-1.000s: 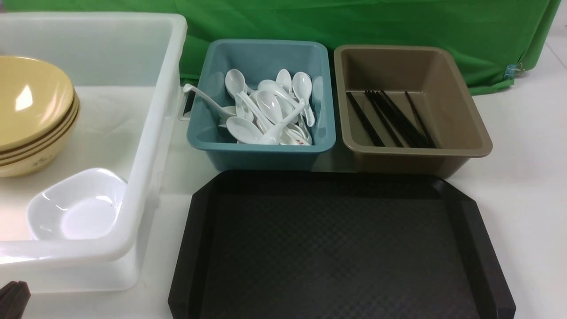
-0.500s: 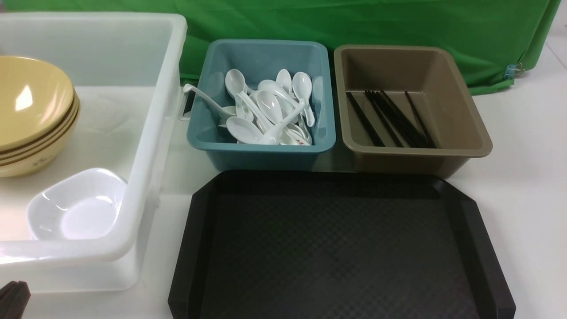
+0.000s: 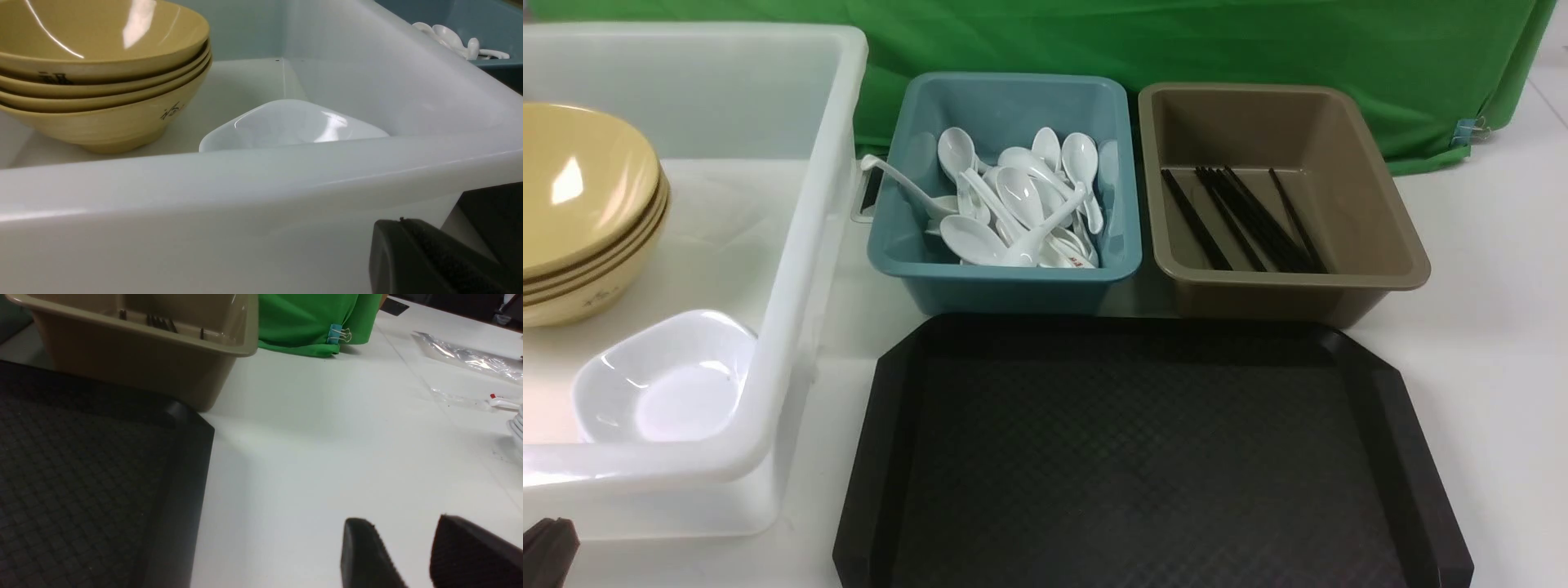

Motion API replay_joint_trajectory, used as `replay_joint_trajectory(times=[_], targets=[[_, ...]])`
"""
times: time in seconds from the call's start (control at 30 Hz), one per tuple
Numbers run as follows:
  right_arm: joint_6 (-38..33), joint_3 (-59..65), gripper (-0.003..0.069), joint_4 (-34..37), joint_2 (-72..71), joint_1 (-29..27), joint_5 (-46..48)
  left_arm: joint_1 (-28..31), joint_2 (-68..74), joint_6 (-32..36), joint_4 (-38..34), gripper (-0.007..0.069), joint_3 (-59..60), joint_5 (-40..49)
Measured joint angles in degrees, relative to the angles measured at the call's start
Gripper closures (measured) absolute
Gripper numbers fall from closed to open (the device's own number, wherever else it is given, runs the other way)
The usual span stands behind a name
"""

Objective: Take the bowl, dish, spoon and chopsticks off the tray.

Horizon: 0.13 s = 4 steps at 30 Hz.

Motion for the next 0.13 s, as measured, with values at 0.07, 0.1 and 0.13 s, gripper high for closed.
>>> replay_joint_trajectory(times=[0.07,0.1,0.13], targets=[[0.0,0.0,0.0418,0.0,0.0,0.0,0.0,0.0,0.0,0.0,0.0,0.0622,0.0,0.0],[0.0,0.0,0.0418,0.0,0.0,0.0,0.0,0.0,0.0,0.0,0.0,0.0622,0.0,0.0],[0.0,0.0,0.0418,0.0,0.0,0.0,0.0,0.0,0.0,0.0,0.0,0.0622,0.0,0.0]])
